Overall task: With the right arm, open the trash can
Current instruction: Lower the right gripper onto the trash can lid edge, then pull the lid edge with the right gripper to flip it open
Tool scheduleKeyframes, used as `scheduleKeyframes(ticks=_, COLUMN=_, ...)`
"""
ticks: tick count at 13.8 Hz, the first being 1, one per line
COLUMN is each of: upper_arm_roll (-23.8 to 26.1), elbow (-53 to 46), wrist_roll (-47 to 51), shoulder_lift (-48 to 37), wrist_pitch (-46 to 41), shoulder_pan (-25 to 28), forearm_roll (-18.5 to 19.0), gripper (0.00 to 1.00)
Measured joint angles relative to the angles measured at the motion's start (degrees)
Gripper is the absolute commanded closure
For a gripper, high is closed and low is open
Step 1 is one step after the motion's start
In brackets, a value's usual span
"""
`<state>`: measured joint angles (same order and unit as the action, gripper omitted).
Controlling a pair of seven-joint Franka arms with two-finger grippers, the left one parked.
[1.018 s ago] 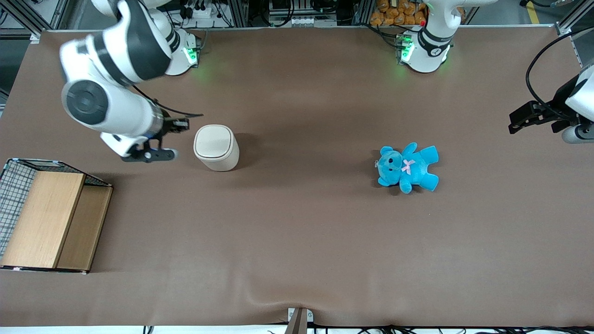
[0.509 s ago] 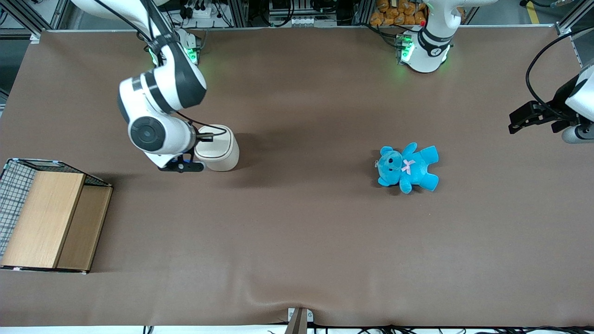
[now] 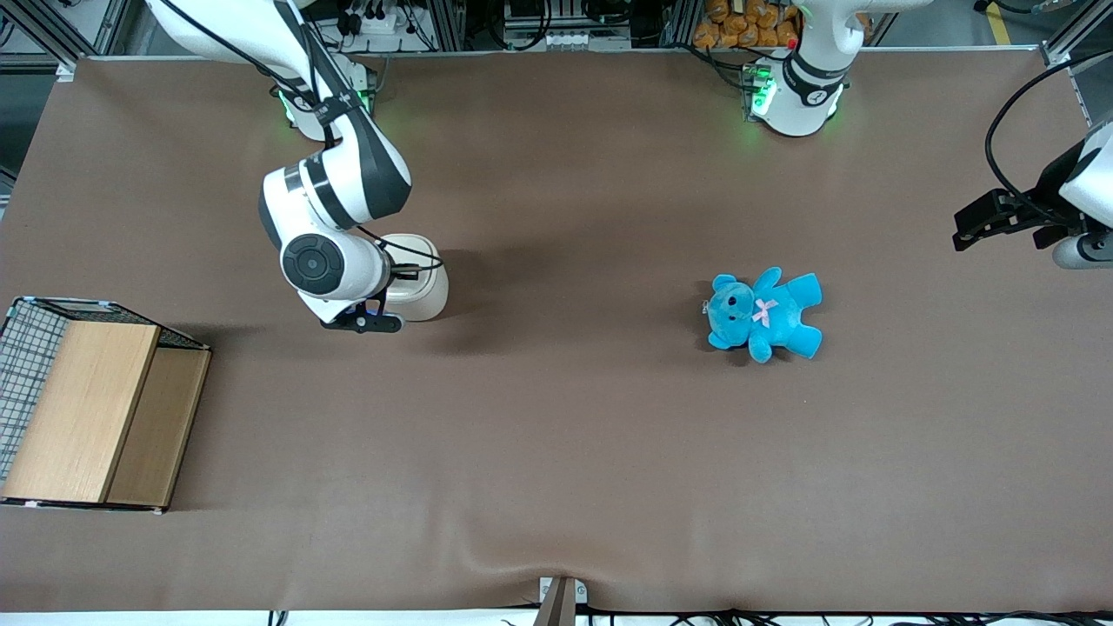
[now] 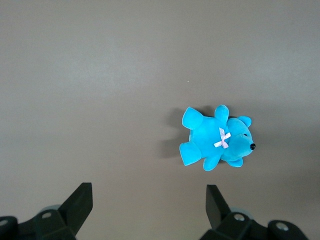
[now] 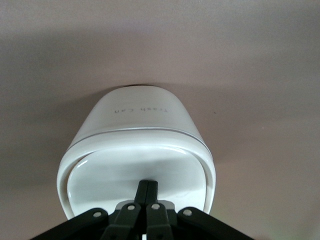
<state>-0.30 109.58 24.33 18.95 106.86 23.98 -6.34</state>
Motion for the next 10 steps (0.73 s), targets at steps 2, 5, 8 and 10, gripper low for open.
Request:
scheduleKeyframes(ticks=2, upper_arm_roll=-0.04, elbow=0.11, wrist_roll=0.65, shoulder_lift=-0.06, wrist_pitch=0.18, shoulder_pan=0.0, forearm_roll=-0.12, gripper=0.99)
scheduleKeyframes(ticks=5, upper_arm_roll=-0.08, elbow=-0.25, wrist_roll=2.28, shoulder_lift=-0.83, wrist_pitch=-0.97, shoulder_pan=0.0, forearm_roll=-0.28, gripper=0.95)
scheduleKeyframes(ticks=8, upper_arm_roll=-0.71, elbow=-3.59, wrist_roll=2.59, shoulder_lift=-3.92, wrist_pitch=-6.91, shoulder_pan=-0.4, forearm_roll=-0.53, gripper=0.78)
scheduleKeyframes(ticks=10, upper_arm_roll=-1.22, elbow=-6.99, wrist_roll=2.55, shoulder_lift=-7.12, wrist_pitch=-10.74, shoulder_pan=-2.27, forearm_roll=-0.54, gripper=0.0)
